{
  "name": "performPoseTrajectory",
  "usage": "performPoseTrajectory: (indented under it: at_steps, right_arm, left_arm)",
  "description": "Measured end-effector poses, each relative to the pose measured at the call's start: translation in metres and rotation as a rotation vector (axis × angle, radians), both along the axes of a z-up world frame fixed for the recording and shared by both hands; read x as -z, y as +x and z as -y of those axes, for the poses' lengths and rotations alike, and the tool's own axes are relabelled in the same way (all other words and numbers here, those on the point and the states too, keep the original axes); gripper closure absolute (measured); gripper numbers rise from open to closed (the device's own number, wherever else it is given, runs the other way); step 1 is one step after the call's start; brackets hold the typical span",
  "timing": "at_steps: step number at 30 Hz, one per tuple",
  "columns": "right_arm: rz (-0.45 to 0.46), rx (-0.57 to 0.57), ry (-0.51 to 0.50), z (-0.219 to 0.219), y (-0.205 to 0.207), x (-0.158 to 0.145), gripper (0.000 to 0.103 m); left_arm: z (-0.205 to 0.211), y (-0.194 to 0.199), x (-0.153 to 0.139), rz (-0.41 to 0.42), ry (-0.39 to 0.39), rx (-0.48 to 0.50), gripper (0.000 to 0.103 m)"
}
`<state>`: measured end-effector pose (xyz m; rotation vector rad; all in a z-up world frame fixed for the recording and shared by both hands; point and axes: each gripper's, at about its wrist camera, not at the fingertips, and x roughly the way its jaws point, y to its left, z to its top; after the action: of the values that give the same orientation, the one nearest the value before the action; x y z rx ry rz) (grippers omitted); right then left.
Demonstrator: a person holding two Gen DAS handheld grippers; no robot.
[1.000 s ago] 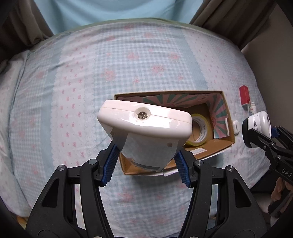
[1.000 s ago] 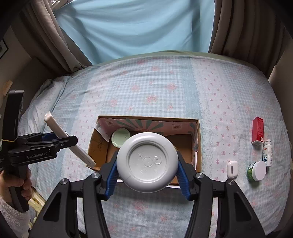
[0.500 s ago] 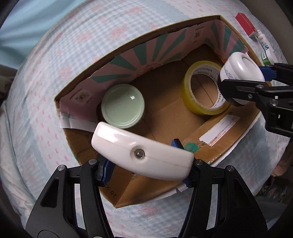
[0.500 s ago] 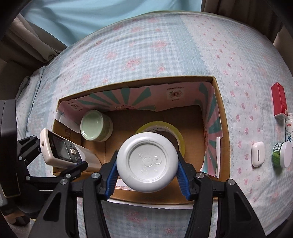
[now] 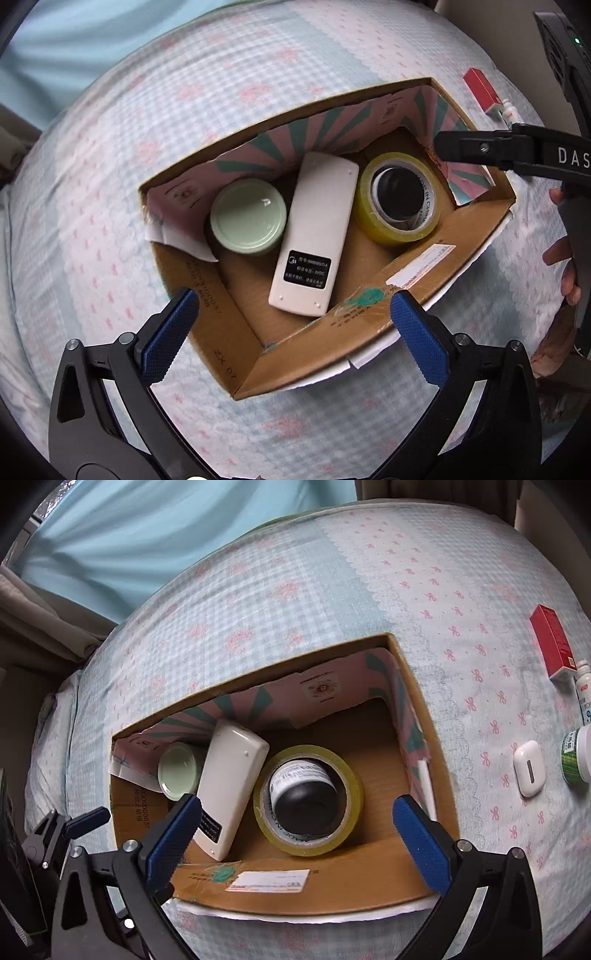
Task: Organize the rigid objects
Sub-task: 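Carry the remote into the box with the left tool while the right tool places the jar inside the tape, then withdraw both tools from the box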
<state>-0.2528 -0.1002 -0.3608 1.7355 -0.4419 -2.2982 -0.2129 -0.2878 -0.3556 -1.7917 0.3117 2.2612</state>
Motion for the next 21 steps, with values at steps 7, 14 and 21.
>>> performPoseTrajectory:
  at_steps: [7, 14, 21]
  right_arm:
    - [-0.046, -0.019, 0.029, -0.004, 0.005, -0.021, 0.0]
    - [-0.061, -0.044, 0.049, -0.002, 0.017, -0.045, 0.0]
    - [-0.093, -0.092, 0.064, -0.005, 0.043, -0.094, 0.0]
  left_arm:
    - [0.021, 0.008, -0.01, -0.007, 0.026, -0.089, 0.0]
    - [0.024, 0.021, -0.044, -0.064, 0.02, -0.108, 0.0]
    - [0.028, 0.045, -0.1, -0.144, 0.031, -0.184, 0.0]
